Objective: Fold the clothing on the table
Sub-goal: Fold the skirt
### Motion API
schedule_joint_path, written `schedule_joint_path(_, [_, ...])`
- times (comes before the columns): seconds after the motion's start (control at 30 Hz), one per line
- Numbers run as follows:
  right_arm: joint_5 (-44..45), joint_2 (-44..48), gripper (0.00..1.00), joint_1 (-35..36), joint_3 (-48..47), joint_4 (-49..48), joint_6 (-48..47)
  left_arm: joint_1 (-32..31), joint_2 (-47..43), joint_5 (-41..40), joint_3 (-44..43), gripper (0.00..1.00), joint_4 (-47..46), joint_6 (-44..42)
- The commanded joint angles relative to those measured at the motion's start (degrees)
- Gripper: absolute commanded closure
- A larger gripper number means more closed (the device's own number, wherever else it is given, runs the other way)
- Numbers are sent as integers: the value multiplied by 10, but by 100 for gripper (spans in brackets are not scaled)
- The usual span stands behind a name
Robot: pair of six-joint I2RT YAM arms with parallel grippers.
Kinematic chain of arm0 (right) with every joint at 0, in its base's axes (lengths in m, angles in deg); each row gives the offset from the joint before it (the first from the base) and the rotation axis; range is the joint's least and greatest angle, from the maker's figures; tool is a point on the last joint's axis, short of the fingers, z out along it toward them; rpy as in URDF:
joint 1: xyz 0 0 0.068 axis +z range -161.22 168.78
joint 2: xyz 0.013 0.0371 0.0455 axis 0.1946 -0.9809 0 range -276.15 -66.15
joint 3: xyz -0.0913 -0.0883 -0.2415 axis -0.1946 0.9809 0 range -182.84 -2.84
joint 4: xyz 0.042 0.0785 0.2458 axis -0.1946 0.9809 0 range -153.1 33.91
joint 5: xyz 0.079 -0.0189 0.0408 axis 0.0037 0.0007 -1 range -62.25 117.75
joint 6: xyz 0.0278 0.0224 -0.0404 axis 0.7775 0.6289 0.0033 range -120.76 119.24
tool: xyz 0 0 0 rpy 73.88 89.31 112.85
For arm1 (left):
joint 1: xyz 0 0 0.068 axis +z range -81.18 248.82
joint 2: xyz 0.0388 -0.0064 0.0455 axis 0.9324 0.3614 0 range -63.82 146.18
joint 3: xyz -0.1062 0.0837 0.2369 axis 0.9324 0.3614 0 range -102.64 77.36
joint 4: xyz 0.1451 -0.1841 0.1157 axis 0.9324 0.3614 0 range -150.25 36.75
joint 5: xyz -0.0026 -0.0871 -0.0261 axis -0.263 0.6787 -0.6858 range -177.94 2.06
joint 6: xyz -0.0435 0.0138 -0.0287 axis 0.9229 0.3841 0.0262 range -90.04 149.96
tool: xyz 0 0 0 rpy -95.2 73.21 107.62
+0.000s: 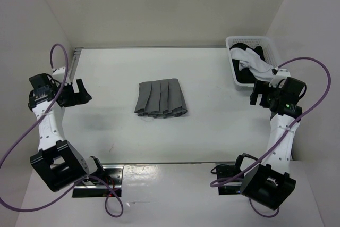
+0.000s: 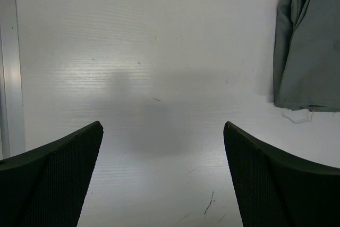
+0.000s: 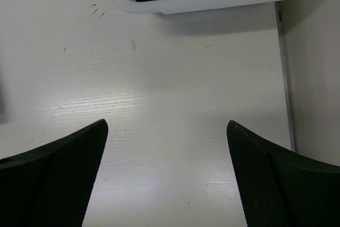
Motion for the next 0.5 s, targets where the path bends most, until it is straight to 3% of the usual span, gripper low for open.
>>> schedule_joint_path(0.0, [-9,4,4,-4,4,-44,-1,3,-10,0,-1,0,-32,13])
schedule_joint_path(0.47, [-32,-25,2,-4,5,-39,-16,3,-39,-11,9,0,-37,13])
